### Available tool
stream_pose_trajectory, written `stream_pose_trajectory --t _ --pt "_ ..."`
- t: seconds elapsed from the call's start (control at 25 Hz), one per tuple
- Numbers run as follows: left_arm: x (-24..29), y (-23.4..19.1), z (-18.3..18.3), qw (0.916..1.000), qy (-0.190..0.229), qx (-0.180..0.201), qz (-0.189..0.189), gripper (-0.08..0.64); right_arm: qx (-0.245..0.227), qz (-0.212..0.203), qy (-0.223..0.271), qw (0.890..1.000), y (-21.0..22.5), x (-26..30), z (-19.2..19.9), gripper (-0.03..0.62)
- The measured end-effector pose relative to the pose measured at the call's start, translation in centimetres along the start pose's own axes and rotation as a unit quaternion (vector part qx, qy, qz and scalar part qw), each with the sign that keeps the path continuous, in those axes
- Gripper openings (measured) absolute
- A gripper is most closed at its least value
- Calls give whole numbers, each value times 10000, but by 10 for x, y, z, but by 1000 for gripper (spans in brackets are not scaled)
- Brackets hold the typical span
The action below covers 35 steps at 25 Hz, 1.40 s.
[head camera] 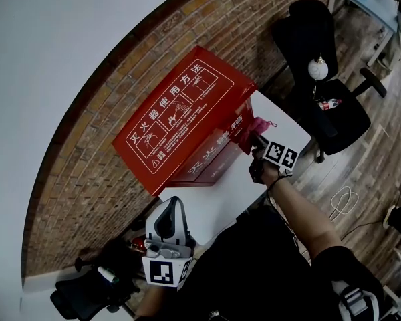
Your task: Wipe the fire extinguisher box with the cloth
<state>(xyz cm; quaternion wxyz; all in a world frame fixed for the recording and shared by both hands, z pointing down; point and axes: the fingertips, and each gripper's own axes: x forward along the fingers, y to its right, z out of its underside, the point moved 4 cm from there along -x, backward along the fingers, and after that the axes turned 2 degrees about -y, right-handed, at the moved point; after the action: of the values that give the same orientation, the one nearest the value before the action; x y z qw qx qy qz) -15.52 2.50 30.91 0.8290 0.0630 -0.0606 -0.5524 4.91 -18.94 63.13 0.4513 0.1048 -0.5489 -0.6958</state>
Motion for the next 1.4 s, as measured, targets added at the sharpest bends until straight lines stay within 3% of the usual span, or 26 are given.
stream_pose_trajectory --t 0.92,1.08,1.4 --pt "-13 -5 7 9994 -260 -38 -208 34 -147 634 -341 9973 49 22 23 75" --pt "-10 -3 -2 9997 -92 -127 -197 34 -198 743 -422 9961 59 26 29 74" --pt "-16 -4 4 9995 -188 15 -258 34 -163 861 -527 9948 74 33 37 75"
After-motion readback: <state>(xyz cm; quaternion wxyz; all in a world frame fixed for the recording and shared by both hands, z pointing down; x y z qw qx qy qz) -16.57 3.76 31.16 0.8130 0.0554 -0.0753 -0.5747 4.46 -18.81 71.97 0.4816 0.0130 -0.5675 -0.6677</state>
